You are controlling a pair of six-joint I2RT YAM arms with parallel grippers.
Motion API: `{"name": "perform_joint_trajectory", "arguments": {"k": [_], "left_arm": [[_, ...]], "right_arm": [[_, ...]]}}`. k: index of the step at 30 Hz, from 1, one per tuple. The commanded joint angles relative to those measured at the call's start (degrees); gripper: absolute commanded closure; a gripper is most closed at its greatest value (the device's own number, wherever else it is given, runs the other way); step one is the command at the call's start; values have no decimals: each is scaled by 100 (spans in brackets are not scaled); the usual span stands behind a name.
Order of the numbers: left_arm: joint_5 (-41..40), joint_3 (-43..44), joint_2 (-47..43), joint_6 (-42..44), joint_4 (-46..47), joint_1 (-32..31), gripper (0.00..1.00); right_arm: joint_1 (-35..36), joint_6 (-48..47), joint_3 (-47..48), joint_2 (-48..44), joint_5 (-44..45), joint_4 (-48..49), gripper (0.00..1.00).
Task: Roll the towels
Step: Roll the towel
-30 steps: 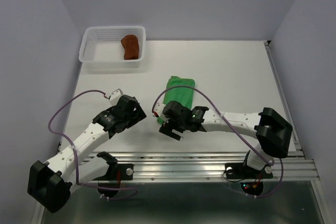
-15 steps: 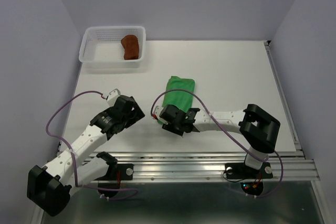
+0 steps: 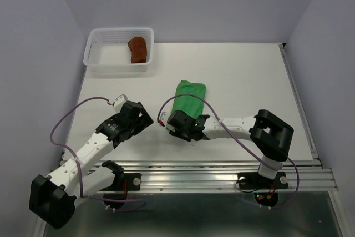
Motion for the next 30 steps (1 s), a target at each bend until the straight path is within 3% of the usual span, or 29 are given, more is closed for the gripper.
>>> {"name": "perform_joint_trajectory", "arguments": {"k": [1,4,8,20,30], "left_arm": [[44,-114,-82,52,78,49,1],[53,-149,-108,43,95,57,1],[71,-141,-152,61,69,75,1],[439,-105,-161,271,183,84,1],[738,-202,-161,447,481,93,1]], "right_arm": [[12,-37,1,131,-124,294,59],[12,7,1,211,-124,294,61],[12,296,80,150,-255,232,82],[-233,1931,747,-53,-2083,-743,88],[-1314,1897,1064,61,-4570,-743,91]]}}
